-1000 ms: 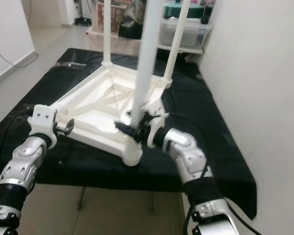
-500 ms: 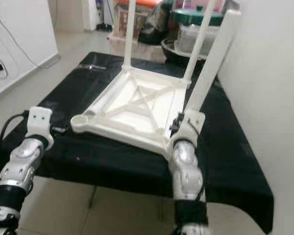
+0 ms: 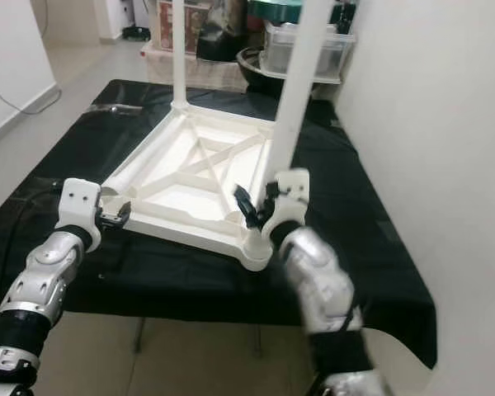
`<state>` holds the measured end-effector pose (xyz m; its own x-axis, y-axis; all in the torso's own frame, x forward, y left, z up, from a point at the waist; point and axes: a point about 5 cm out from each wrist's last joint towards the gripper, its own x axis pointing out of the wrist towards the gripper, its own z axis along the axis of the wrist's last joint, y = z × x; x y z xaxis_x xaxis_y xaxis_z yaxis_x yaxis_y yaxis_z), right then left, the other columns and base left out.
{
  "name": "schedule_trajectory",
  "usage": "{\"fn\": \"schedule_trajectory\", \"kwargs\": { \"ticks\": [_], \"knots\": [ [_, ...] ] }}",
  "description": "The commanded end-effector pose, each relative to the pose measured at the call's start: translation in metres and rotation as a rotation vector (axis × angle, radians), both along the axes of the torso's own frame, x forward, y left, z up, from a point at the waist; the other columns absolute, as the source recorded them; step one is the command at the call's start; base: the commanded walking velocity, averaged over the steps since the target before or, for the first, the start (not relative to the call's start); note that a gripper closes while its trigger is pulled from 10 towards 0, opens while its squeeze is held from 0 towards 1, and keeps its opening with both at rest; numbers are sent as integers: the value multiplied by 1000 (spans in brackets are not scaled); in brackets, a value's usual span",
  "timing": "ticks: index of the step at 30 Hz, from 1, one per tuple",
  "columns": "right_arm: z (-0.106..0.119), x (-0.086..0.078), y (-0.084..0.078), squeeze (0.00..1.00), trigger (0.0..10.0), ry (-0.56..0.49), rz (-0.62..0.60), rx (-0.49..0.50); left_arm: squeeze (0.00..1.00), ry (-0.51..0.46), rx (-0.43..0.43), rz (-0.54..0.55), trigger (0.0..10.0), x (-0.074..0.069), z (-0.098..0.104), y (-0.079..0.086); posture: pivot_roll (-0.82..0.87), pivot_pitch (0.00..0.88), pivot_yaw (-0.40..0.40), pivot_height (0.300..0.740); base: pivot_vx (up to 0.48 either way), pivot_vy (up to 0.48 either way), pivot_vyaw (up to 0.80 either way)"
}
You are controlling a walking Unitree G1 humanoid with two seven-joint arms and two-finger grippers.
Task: Building children table
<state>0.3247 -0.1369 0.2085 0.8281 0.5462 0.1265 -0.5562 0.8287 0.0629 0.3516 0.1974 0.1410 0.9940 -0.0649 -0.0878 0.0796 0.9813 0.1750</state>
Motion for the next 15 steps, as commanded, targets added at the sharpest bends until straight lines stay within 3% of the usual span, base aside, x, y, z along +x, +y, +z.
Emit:
{"fn": "schedule_trajectory", "kwargs": {
  "ticks": [1, 2, 3, 5, 6, 7, 8, 9, 10, 13, 14, 15],
  "knots": [
    [-4, -7, 18, 0, 10000, -5, 196, 3, 0, 9, 10, 3, 10000, 1, -1, 1, 118, 0, -98, 740, 0, 0, 0],
    [-21, -12, 20, 0, 10000, 34, 355, -90, 0, 7, 8, 6, 10000, 2, -2, 0, 136, 0, -108, 740, 0, 0, 0],
    [-40, -15, 23, 0, 6235, 93, 451, -150, 0, 4, 5, 7, 10000, 2, -1, -1, 142, 0, -112, 740, 0, 0, 0],
    [-40, -15, 23, 0, 6235, 93, 451, -150, 0, 4, 5, 7, 10000, 2, -1, -1, 142, 0, -112, 740, 0, 0, 0],
    [-53, -16, 26, 0, 4196, 140, 512, -189, 0, 0, 4, 7, 10000, 2, -1, -2, 142, 0, -112, 740, 0, 0, 0],
    [-63, -16, 31, 0, 1412, 172, 533, -208, 0, -2, 3, 7, 10000, 1, 0, -2, 142, 0, -112, 740, 0, 0, 0],
    [-69, -7, 34, 0, 0, 201, 457, -217, 0, -1, 7, 11, 10000, 1, 0, 0, 154, 0, -117, 740, 0, 0, 0],
    [-72, -1, 36, 0, 0, 219, 401, -225, 0, 1, 10, 14, 10000, 1, -1, 2, 154, 0, -117, 740, 0, 0, 0],
    [-78, 10, 33, 0, 0, 255, 260, -243, 0, 2, 13, 16, 10000, 1, -1, 3, 153, 0, -110, 740, 0, 0, 0],
    [-82, 16, 30, 0, 0, 280, 179, -256, 0, 3, 14, 16, 10000, 1, -1, 4, 153, 0, -110, 740, 0, 0, 0],
    [-86, 28, 18, 0, 0, 329, -27, -244, 0, 1, 16, 12, 10000, 1, 0, 3, 148, 0, -109, 740, 0, 0, 0],
    [-86, 28, 18, 0, 0, 329, -27, -244, 0, 1, 16, 12, 10000, 1, 0, 3, 148, 0, -109, 740, 0, 0, 0]
  ]
}}
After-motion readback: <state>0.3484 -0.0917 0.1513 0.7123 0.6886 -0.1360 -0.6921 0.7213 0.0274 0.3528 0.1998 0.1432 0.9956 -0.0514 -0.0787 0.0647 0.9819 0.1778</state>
